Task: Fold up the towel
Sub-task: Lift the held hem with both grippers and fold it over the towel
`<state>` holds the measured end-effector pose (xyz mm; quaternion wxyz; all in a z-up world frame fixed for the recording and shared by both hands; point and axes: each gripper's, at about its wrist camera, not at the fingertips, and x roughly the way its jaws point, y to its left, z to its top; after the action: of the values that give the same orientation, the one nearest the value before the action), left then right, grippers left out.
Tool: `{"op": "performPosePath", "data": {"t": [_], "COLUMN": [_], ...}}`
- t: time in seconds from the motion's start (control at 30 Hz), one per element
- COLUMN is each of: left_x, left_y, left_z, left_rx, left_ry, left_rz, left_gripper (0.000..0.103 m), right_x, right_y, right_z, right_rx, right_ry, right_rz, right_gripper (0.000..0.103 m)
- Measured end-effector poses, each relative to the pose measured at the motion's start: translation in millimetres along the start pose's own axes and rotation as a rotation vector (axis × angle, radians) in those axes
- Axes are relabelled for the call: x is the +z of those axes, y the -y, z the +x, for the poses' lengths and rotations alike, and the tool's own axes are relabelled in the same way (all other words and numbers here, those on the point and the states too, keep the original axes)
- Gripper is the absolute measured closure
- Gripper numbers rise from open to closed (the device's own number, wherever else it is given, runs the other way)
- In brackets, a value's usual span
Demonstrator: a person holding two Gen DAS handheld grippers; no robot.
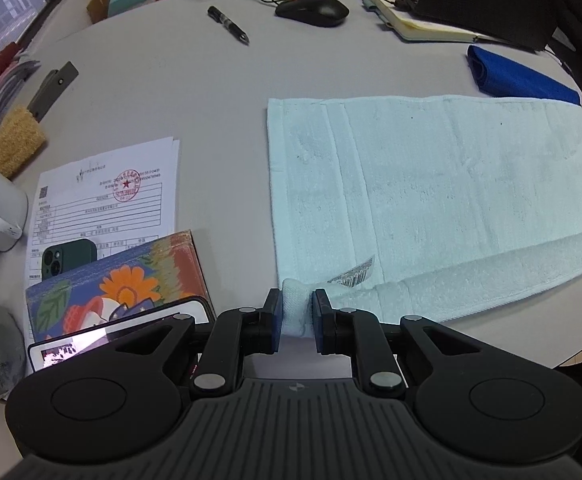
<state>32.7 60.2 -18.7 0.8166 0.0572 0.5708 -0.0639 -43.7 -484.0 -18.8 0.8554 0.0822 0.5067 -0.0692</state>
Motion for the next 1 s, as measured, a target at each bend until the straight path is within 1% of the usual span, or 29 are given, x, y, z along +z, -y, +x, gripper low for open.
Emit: {"op": "performPosePath", "data": {"t": [0.47, 0.67, 1.0], "left_x": [35.4, 52.6, 78.4], "left_y": [-7.7, -14.1, -19.7], "left_z": [5.6, 10.2, 19.8], "left_rx": [0.018, 0.01, 0.036], "left_ry": [0.034, 0.043, 0.058], "left_rz": [-0.032, -0.06, -0.101], "left_gripper": [0.085, 0.085, 0.085], "right_x": [35.0, 52.1, 82.0], "right_y": [-10.0, -15.1, -24.6], "right_z": [13.4, 21.9, 39.1], "right_rx": [-0.006, -0.012, -0.009], "right_ry": [0.029, 0.037, 0.037], "right_rz": [-0.02, -0.026, -0.041], "right_gripper": [0.095, 0.095, 0.095]}}
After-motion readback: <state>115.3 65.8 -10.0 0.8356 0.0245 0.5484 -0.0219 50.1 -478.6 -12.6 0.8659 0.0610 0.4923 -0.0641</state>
